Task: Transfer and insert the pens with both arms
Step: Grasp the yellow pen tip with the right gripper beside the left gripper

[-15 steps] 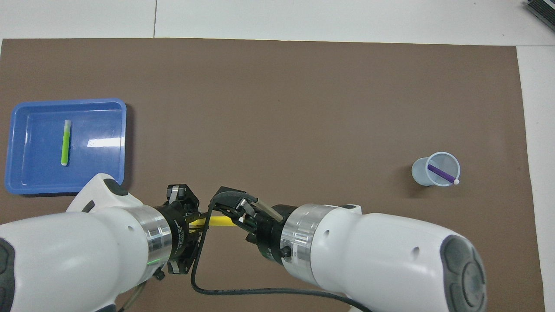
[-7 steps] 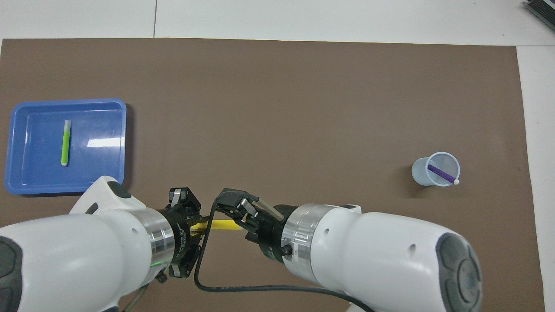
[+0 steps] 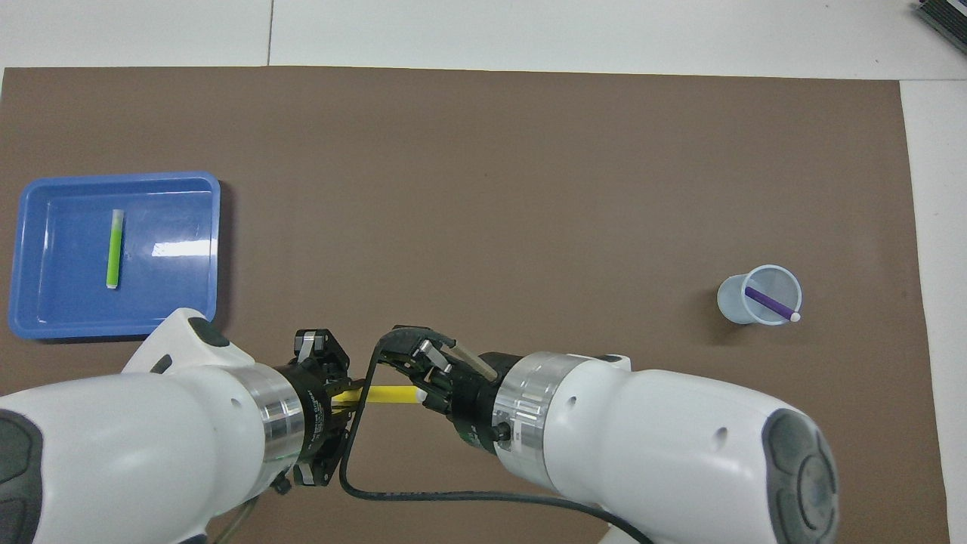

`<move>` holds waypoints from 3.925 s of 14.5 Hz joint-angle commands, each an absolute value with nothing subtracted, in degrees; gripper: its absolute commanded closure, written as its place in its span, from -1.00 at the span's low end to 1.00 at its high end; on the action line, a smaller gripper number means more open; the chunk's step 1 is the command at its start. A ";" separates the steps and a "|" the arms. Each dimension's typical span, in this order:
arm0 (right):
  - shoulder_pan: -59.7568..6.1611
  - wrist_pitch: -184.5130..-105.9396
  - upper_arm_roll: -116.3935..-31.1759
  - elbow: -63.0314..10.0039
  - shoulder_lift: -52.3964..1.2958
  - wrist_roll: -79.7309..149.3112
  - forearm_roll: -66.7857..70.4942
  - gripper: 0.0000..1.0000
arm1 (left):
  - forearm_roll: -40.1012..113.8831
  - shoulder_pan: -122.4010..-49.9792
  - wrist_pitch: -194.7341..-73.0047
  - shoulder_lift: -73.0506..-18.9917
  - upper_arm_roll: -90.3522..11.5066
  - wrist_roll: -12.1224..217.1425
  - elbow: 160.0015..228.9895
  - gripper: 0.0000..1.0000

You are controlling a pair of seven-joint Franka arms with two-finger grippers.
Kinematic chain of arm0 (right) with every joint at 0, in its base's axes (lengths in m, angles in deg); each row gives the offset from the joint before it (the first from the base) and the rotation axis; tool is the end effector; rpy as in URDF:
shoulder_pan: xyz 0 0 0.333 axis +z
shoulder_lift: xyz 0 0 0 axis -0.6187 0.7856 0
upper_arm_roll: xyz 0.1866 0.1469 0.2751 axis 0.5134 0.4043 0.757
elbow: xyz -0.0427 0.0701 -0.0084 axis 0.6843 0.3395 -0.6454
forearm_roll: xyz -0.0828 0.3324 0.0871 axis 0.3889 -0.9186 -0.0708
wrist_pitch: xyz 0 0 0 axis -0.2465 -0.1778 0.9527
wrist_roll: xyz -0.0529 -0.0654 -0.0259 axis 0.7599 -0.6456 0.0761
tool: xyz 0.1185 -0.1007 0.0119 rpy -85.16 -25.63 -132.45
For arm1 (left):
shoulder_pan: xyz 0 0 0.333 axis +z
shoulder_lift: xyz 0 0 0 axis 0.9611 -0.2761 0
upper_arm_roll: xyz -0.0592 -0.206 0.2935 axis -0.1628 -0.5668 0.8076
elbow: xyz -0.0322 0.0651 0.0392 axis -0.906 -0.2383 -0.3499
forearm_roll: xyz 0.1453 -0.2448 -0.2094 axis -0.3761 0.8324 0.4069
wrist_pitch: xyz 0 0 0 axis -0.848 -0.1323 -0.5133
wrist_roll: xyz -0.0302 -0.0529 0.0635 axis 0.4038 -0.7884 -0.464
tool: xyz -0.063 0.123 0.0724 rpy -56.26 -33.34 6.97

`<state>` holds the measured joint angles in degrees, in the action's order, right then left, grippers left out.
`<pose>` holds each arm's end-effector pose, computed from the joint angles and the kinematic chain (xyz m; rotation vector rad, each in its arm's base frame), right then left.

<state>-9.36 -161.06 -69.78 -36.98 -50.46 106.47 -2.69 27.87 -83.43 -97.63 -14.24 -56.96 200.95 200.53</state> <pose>0.3803 0.3704 0.6125 -2.2872 0.8556 0.1267 0.3207 -0.2603 0.6115 2.1498 2.0433 -0.1473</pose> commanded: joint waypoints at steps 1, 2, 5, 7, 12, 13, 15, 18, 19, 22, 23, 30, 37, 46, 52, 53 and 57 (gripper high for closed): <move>-9.48 -162.45 -69.47 -37.81 -50.82 106.42 -4.12 -0.21 | 28.98 -84.17 -96.74 -12.76 -56.35 201.77 201.40 1.00; -9.48 -162.54 -69.47 -37.81 -50.82 106.42 -4.03 -0.09 | 28.98 -84.17 -96.74 -12.76 -56.35 201.76 201.40 1.00; -9.48 -162.54 -69.47 -37.72 -50.74 106.51 -4.03 -0.05 | 29.50 -84.17 -96.74 -12.76 -56.35 201.85 201.40 1.00; -9.48 -162.54 -69.47 -37.72 -50.74 106.77 -4.12 -0.07 | 29.60 -84.17 -96.74 -12.76 -56.35 201.85 201.31 1.00; -8.52 -162.19 -69.38 -37.72 -50.82 107.74 -4.12 -0.19 | 29.68 -84.17 -96.74 -12.76 -56.43 201.94 201.31 1.00; -8.43 -162.10 -69.38 -37.72 -50.82 107.74 -4.12 -0.18 | 29.68 -84.17 -96.74 -12.76 -56.43 201.94 201.31 1.00; -8.43 -162.28 -69.38 -37.72 -50.82 107.65 -4.12 -0.05 | 29.68 -84.17 -96.74 -12.76 -56.43 201.94 201.31 1.00; -8.34 -162.19 -69.38 -37.72 -50.82 107.74 -4.12 0.13 | 29.60 -84.17 -96.74 -12.76 -56.43 201.94 201.31 1.00; -8.34 -162.10 -69.38 -37.72 -50.82 107.91 -4.21 0.13 | 29.68 -84.17 -96.74 -12.76 -56.43 201.94 201.31 1.00; -7.29 -162.10 -69.38 -37.72 -50.91 108.62 -4.21 0.13 | 29.60 -84.17 -96.74 -12.76 -56.43 202.12 201.31 1.00; -7.11 -162.10 -69.38 -37.72 -50.91 108.62 -4.29 0.14 | 29.68 -84.17 -96.74 -12.76 -56.43 202.12 201.31 1.00; -7.20 -161.49 -69.47 -37.72 -51.00 107.57 -4.21 0.15 | 29.60 -84.17 -96.74 -12.76 -56.43 202.12 201.23 1.00; -7.90 -161.66 -69.47 -38.25 -51.00 105.02 -4.21 0.15 | 29.68 -84.17 -96.74 -12.76 -56.43 202.12 201.22 1.00; -8.34 -162.45 -69.47 -39.04 -51.18 105.28 -4.29 0.37 | 29.68 -84.17 -96.74 -12.76 -56.52 202.20 201.22 1.00; -8.16 -162.45 -69.47 -39.04 -51.26 105.72 -4.21 0.73 | 29.68 -84.17 -96.74 -12.76 -56.52 202.29 201.14 1.00; -8.16 -162.45 -69.47 -39.04 -51.18 105.72 -4.29 0.86 | 29.68 -84.17 -96.74 -12.76 -56.52 202.29 201.14 1.00; -8.25 -162.45 -69.47 -38.87 -51.09 105.63 -4.29 1.00 | 29.60 -84.17 -96.74 -12.76 -56.52 202.29 201.14 1.00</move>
